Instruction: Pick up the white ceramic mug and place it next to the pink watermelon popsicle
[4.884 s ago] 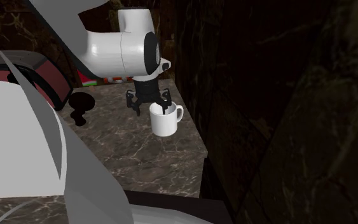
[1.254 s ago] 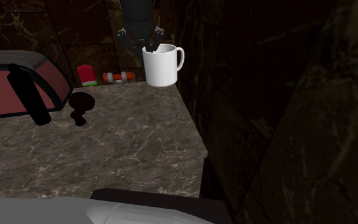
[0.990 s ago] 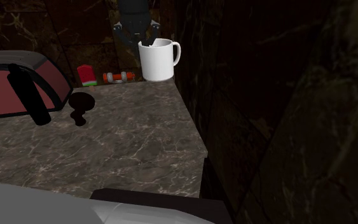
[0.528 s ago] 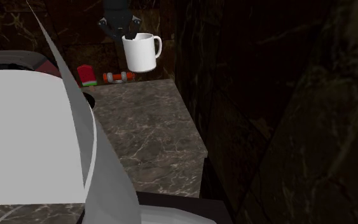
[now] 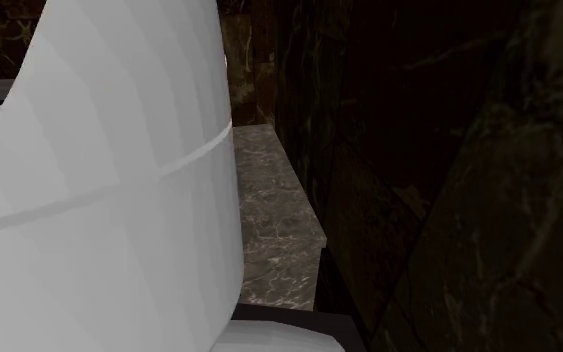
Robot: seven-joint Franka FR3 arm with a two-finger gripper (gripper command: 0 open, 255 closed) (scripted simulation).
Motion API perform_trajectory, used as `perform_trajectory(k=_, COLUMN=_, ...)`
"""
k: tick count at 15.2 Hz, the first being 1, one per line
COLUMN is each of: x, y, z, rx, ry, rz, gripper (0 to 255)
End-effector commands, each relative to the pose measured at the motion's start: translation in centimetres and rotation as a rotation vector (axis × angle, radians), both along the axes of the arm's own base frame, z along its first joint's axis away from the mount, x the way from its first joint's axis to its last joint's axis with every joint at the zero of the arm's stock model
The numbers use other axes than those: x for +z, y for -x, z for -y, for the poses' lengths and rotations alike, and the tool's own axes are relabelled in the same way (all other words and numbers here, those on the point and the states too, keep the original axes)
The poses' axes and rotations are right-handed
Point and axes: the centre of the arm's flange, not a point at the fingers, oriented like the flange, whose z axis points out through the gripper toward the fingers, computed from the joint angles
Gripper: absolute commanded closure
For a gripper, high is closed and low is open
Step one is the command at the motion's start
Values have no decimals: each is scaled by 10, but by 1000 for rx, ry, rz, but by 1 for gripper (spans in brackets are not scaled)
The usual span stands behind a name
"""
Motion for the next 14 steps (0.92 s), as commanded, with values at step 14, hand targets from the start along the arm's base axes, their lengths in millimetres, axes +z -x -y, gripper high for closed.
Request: perform_trajectory(k=14, x=-53, y=-41, z=-46, rx=-2, ry=0, rz=1, gripper=255)
